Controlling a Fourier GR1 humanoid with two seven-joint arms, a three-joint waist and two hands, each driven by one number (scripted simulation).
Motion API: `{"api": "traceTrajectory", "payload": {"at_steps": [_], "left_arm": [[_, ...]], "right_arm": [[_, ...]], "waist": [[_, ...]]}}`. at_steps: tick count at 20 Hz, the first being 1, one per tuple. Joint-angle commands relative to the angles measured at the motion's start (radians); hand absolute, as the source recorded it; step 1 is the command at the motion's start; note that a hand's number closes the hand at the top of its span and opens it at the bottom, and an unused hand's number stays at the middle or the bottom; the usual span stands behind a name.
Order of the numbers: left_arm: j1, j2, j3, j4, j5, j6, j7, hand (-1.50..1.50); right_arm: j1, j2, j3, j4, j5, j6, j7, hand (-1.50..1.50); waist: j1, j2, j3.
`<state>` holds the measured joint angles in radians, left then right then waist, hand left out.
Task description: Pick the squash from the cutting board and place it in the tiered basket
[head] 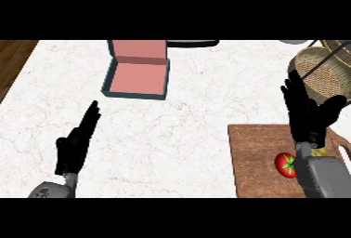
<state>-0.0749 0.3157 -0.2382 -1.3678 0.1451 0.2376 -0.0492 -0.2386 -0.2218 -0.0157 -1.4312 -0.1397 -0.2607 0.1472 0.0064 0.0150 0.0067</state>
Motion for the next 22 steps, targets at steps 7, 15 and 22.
{"api": "traceTrajectory", "payload": {"at_steps": [7,15,22], "left_arm": [[0.098,0.087,0.103,0.064,0.061,-0.022,0.079,0.00],[0.115,0.161,0.152,0.061,0.121,-0.114,0.106,0.00],[0.127,0.168,0.146,0.002,0.122,-0.126,0.146,0.00]], "right_arm": [[0.068,0.020,-0.343,0.052,-0.422,0.209,-0.265,1.50],[0.302,-0.413,-0.124,0.074,0.209,0.431,-0.510,-1.50],[0.265,-0.575,-0.013,0.055,0.442,0.439,-0.318,-1.50]], "waist": [[-0.135,-0.059,0.035],[-0.015,-0.009,-0.010],[0.011,-0.015,-0.008]]}}
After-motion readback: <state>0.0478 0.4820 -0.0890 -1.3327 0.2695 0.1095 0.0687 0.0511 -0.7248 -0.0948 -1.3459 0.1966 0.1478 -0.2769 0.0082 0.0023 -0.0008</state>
